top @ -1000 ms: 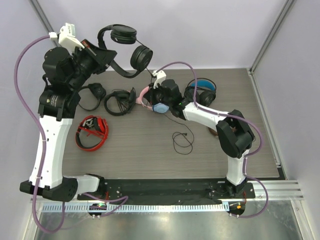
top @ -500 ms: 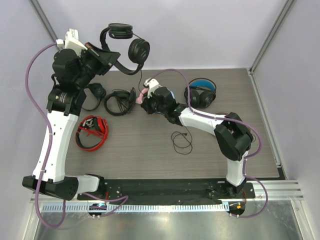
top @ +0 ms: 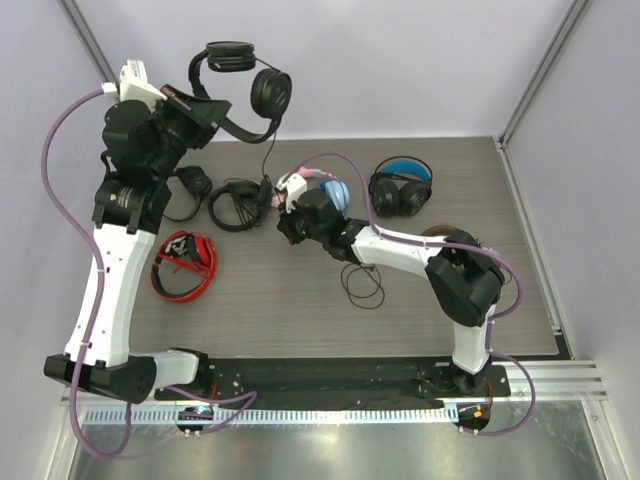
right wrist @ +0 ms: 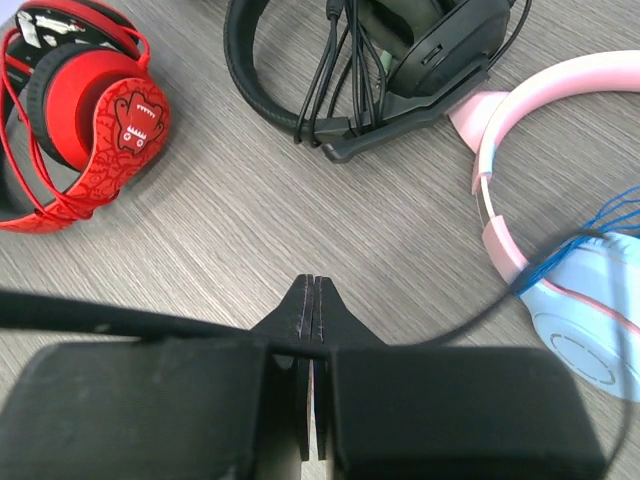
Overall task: Wrap the headphones
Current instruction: Wrap the headphone cable with the right arm
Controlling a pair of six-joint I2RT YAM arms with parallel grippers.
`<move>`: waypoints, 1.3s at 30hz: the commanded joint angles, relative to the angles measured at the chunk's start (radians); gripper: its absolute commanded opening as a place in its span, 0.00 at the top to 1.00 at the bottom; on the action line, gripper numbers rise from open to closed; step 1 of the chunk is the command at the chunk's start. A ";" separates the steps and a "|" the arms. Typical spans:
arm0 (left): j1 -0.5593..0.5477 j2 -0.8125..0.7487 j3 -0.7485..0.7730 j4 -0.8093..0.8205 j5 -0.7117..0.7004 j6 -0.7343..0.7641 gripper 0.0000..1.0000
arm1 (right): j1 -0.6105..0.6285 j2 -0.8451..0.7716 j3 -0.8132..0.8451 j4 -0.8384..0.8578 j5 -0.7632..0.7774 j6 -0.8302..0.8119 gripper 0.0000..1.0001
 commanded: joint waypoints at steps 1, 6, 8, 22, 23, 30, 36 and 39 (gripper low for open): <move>0.006 -0.040 -0.005 0.046 -0.072 0.029 1.00 | 0.031 -0.082 0.004 0.007 0.050 -0.027 0.99; 0.008 -0.037 -0.013 0.008 -0.167 0.107 1.00 | 0.076 -0.139 -0.036 -0.031 0.080 -0.046 0.99; 0.008 -0.041 -0.018 -0.011 -0.199 0.145 1.00 | 0.088 -0.188 -0.059 -0.049 0.079 -0.045 0.99; 0.008 -0.021 -0.070 -0.005 -0.311 0.163 1.00 | 0.301 -0.263 0.042 -0.267 0.142 -0.095 0.99; 0.008 -0.020 -0.073 -0.006 -0.313 0.161 1.00 | 0.310 -0.257 0.072 -0.276 0.140 -0.098 0.99; 0.006 -0.020 -0.084 -0.006 -0.306 0.164 1.00 | 0.369 -0.237 0.137 -0.327 0.175 -0.121 0.99; 0.008 -0.035 -0.038 -0.057 -0.335 0.255 1.00 | 0.369 -0.392 0.067 -0.364 0.392 -0.156 0.33; 0.008 -0.047 -0.021 -0.072 -0.343 0.282 1.00 | 0.369 -0.492 0.034 -0.379 0.416 -0.183 0.16</move>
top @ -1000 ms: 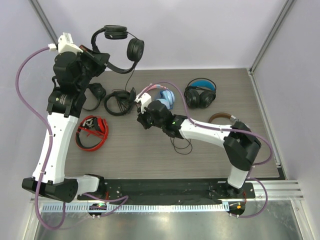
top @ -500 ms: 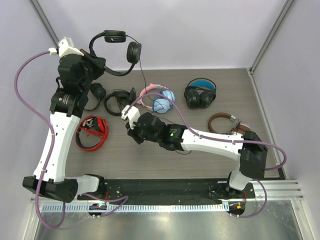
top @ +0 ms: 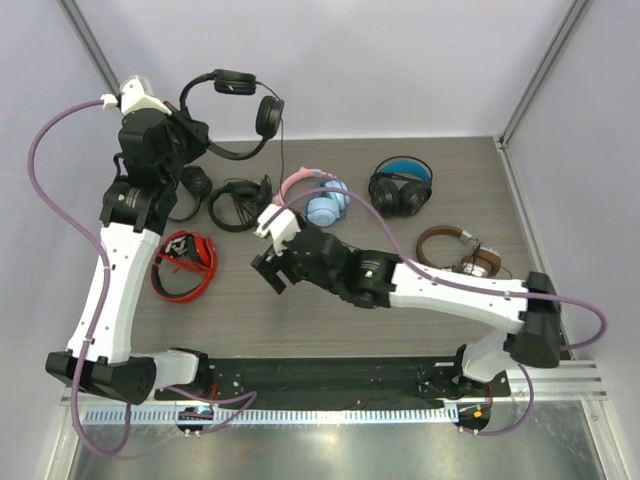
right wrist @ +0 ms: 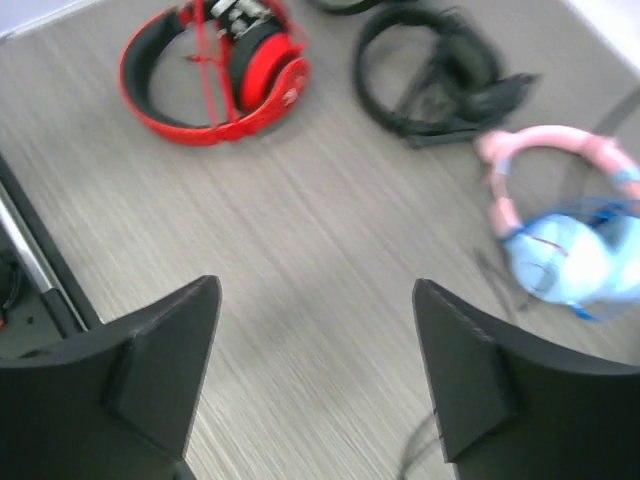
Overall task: Wrap the headphones
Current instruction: Wrap the headphone cable with the right arm
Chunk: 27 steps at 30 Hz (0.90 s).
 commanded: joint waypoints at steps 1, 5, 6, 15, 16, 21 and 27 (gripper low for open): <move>0.007 -0.045 0.064 0.021 -0.033 0.050 1.00 | -0.001 -0.167 -0.011 0.004 0.113 -0.042 0.10; 0.007 -0.064 0.069 0.011 -0.035 0.056 1.00 | -0.020 -0.255 -0.030 0.005 0.192 -0.041 0.06; 0.007 -0.065 0.070 0.009 -0.032 0.055 1.00 | -0.034 -0.258 -0.031 0.005 0.209 -0.035 0.06; 0.006 -0.084 0.087 0.000 0.021 0.024 1.00 | -0.287 -0.191 -0.001 0.247 0.073 0.048 0.11; 0.006 -0.084 0.087 -0.002 0.022 0.024 1.00 | -0.295 -0.145 0.018 0.264 0.030 0.051 0.10; 0.007 -0.084 0.097 -0.005 0.033 0.025 1.00 | -0.309 -0.039 0.102 0.295 -0.067 0.092 0.05; 0.006 -0.090 0.100 -0.009 0.033 0.029 1.00 | -0.315 0.032 0.122 0.370 -0.121 0.146 0.06</move>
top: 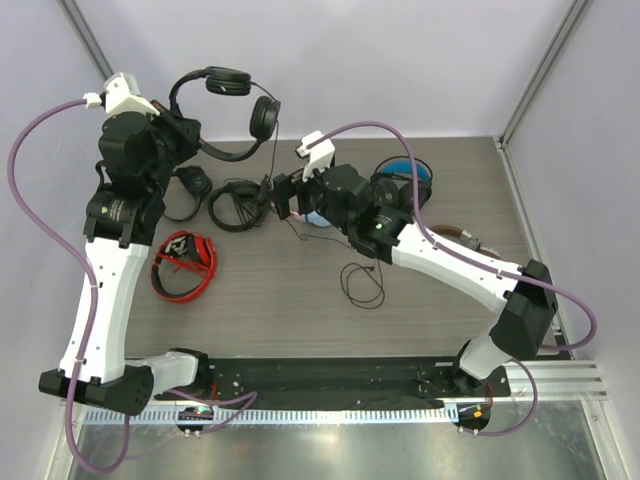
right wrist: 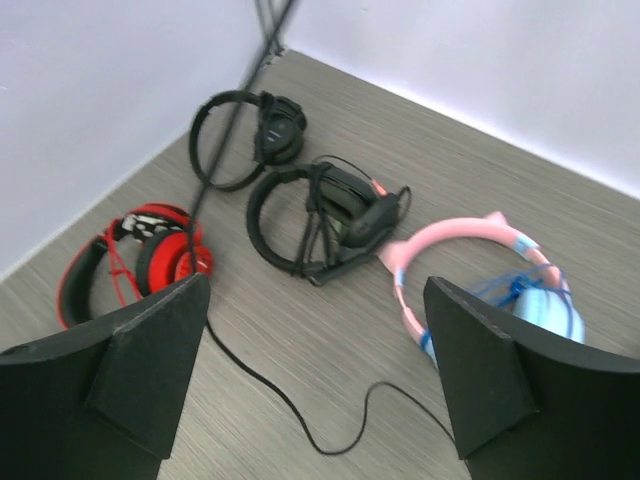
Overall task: Wrap the headphones
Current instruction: Wrap the headphone cable with the right arm
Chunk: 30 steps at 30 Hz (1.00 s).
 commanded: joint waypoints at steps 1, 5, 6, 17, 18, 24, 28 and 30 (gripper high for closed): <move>0.007 -0.031 0.046 0.042 0.017 -0.015 1.00 | -0.003 0.022 0.075 0.117 -0.049 0.059 0.10; 0.006 -0.032 0.049 0.042 0.013 -0.007 1.00 | -0.007 0.039 0.080 0.115 -0.038 0.096 0.14; 0.006 -0.031 0.052 0.039 0.011 -0.004 1.00 | -0.007 0.024 0.069 0.115 -0.026 0.103 0.14; 0.006 -0.031 0.035 0.057 0.031 -0.028 1.00 | -0.041 -0.147 -0.146 0.127 -0.100 0.160 0.09; 0.004 -0.032 0.035 0.057 0.031 -0.030 1.00 | -0.041 -0.136 -0.138 0.127 -0.113 0.157 0.09; 0.006 -0.039 0.035 0.057 0.033 -0.030 1.00 | -0.041 -0.028 -0.060 0.138 -0.127 0.143 0.08; 0.006 -0.037 0.032 0.057 0.034 -0.031 1.00 | -0.039 0.060 0.011 0.150 -0.164 0.148 0.15; 0.006 -0.037 0.024 0.057 0.028 -0.038 1.00 | -0.041 0.091 0.049 0.153 -0.173 0.166 0.28</move>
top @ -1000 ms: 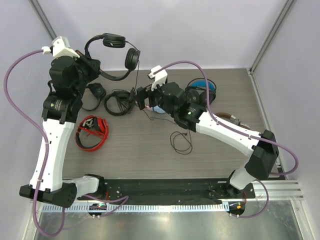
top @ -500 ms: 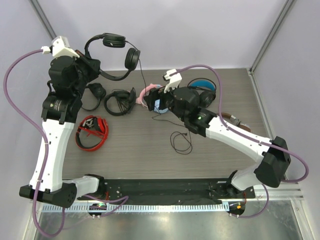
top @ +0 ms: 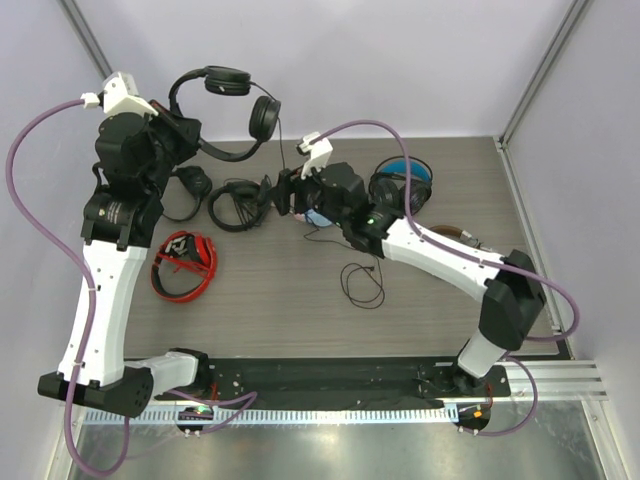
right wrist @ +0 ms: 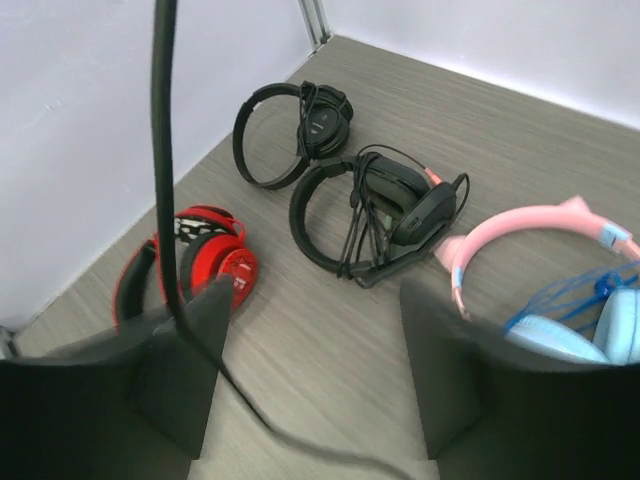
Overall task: Wrap the headphones
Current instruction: Wrap the headphone cable with the right arm
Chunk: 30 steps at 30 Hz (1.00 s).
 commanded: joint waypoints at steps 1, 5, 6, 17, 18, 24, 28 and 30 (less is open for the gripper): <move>0.006 -0.028 0.017 0.061 0.007 -0.044 1.00 | 0.003 0.052 0.090 0.060 -0.029 0.024 0.60; 0.007 -0.028 0.008 0.075 0.060 -0.090 1.00 | 0.003 0.103 0.127 0.070 0.002 0.032 0.99; 0.007 -0.028 0.008 0.075 0.070 -0.096 1.00 | 0.003 0.109 0.128 0.076 0.008 0.025 0.99; 0.006 -0.028 0.006 0.079 0.179 -0.156 1.00 | -0.055 0.204 0.222 0.045 0.016 -0.002 0.99; 0.006 -0.025 0.008 0.078 0.192 -0.161 1.00 | -0.060 0.221 0.236 0.036 0.010 -0.005 0.99; 0.007 -0.029 -0.006 0.072 0.216 -0.165 1.00 | -0.111 0.269 0.340 -0.027 -0.010 -0.014 0.99; 0.007 -0.028 -0.001 0.064 0.234 -0.167 1.00 | -0.144 0.315 0.413 -0.067 -0.024 -0.008 0.99; 0.007 -0.025 0.000 0.064 0.245 -0.168 1.00 | -0.154 0.345 0.466 -0.088 -0.044 -0.011 0.99</move>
